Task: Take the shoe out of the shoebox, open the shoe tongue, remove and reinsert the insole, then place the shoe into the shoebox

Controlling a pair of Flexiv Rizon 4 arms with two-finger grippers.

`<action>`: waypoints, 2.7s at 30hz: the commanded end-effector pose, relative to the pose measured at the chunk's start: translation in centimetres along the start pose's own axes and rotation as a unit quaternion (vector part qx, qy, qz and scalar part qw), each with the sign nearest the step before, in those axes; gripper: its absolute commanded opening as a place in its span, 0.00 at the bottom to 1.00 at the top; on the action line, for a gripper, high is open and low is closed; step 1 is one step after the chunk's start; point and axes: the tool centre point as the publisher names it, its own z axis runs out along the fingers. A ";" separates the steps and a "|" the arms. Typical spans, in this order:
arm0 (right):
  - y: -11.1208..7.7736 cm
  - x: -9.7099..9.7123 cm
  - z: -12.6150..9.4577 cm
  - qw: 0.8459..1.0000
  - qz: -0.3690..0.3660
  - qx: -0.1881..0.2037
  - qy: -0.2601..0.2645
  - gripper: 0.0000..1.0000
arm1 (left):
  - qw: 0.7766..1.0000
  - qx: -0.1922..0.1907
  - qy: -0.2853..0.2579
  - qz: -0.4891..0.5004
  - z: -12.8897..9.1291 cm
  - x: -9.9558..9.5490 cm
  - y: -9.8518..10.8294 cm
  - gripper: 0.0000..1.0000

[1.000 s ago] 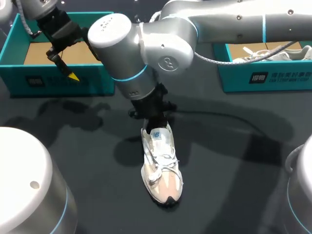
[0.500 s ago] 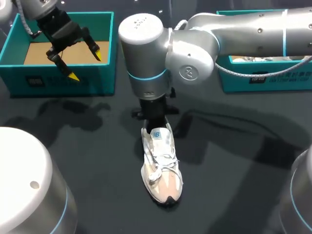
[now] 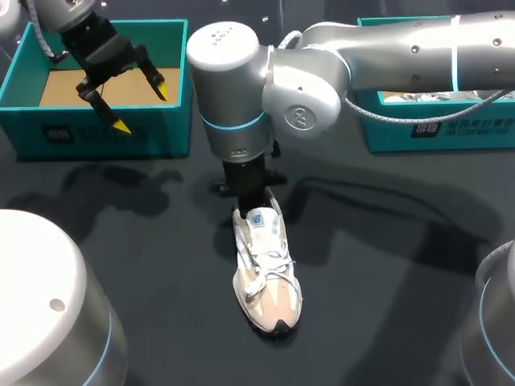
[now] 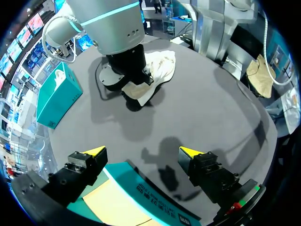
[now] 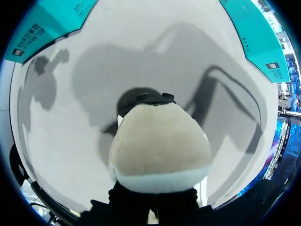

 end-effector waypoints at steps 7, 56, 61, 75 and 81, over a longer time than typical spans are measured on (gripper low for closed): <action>-0.6 -0.6 1.5 1.000 -0.002 0.014 0.013 0.00 | 1.000 -0.001 0.001 0.000 0.0 0.0 0.0 1.00; -2.0 -1.0 -7.4 0.997 -0.065 -0.027 0.016 0.35 | 1.000 -0.001 0.001 0.000 0.0 0.0 0.0 1.00; -2.3 -1.5 -6.3 0.997 -0.065 -0.023 0.031 0.38 | 1.000 -0.001 0.001 0.000 0.0 0.0 0.0 1.00; -3.0 -1.3 -4.6 0.997 -0.065 -0.008 0.052 0.38 | 1.000 -0.001 0.001 0.000 0.0 0.0 0.0 1.00; -2.9 -0.8 -4.1 0.995 -0.073 -0.004 0.061 0.46 | 1.000 -0.001 0.001 0.000 0.0 0.0 0.0 1.00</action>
